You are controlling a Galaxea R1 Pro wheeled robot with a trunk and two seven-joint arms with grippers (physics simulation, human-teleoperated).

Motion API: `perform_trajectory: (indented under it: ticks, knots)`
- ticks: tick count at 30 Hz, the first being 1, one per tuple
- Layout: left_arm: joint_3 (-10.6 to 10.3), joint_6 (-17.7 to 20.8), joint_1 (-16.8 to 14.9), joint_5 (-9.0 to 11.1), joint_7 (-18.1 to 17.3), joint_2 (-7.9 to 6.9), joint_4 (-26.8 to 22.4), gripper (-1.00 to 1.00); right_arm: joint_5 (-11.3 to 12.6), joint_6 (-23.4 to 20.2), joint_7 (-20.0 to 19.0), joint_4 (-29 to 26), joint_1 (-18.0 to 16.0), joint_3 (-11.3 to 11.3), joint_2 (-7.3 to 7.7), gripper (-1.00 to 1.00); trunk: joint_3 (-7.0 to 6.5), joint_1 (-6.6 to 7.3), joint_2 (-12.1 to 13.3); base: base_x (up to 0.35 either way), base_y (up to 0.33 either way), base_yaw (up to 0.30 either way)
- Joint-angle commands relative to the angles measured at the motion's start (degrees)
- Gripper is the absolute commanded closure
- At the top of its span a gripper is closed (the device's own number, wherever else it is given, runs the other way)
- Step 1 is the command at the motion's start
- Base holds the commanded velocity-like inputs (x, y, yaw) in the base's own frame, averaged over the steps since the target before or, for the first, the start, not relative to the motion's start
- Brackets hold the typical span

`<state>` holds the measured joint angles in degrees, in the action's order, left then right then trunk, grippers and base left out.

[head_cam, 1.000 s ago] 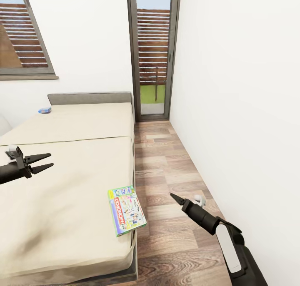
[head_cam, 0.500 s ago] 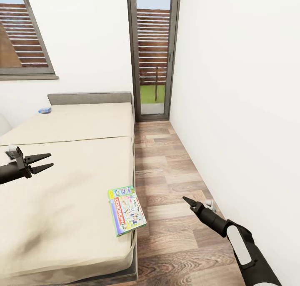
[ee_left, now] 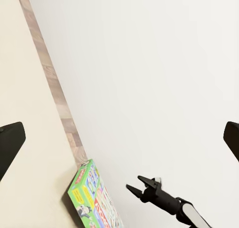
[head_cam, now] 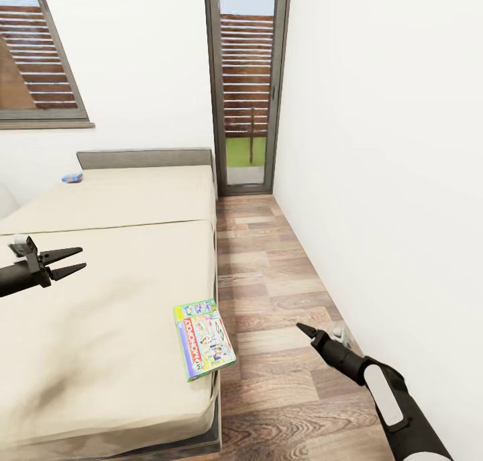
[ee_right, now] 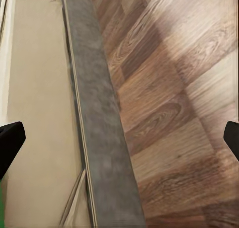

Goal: Put all the toys in the child's room - the three board games (two on the bed and one on the table), the two jigsaw puzzles on the table, and the tennis ball on the table - inside the toy box on the table in the child's room.

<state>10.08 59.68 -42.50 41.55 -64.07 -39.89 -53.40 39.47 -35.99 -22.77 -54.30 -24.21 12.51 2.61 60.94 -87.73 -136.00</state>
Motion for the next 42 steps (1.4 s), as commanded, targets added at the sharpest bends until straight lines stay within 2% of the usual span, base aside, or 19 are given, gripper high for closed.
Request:
perform_trajectory:
  ticks: [1, 6, 12, 18, 23, 30, 42]
  knots:
    - [0.02, 0.26, -0.04, -0.05, -0.18, -0.01, 0.02, -1.0, 0.19, -0.4, -0.06, 0.22, -0.04, 0.14, -0.01, -1.0, 0.05, 0.01, -0.02, 0.0, 0.0, 0.0]
    - [0.03, 0.26, -0.04, -0.06, -0.18, 0.0, 0.01, -1.0, 0.18, -0.45, -0.02, 2.88, -0.78, 0.14, 0.15, -1.0, 0.05, 0.01, -0.02, 0.0, 0.0, 0.0]
    - [0.03, 0.26, -0.04, -0.06, -0.18, 0.04, -0.02, -1.0, -0.27, -0.47, -1.88, 9.14, -3.99, -0.24, 0.33, -1.0, 0.05, 0.01, -0.02, 0.0, 0.0, 0.0]
    - [0.01, 0.26, -0.04, -0.06, -0.19, 0.07, -0.04, -1.0, -0.64, -0.51, -10.79, 12.8, -5.78, -0.89, 0.39, -1.0, 0.05, 0.01, -0.02, 0.0, 0.0, 0.0]
    - [-0.08, 0.26, -0.04, -0.06, -0.18, 0.29, -0.09, -1.0, -0.72, -0.49, -14.65, 12.89, -5.54, -0.98, 0.53, -1.0, 0.05, 0.01, -0.02, 0.0, 0.0, 0.0]
    - [-0.15, 0.26, -0.04, -0.06, -0.18, 1.28, -0.37, -1.0, -0.57, -0.18, -15.44, 12.74, -5.2, -0.45, 0.56, -1.0, 0.05, 0.01, -0.02, 0.0, 0.0, 0.0]
    - [-0.14, 0.26, -0.04, -0.07, -0.18, 1.56, -0.47, -1.0, 0.21, -0.41, -16.51, 13.05, -4.92, 0.2, 0.78, -1.0, 0.05, 0.01, -0.02, 0.0, 0.0, 0.0]
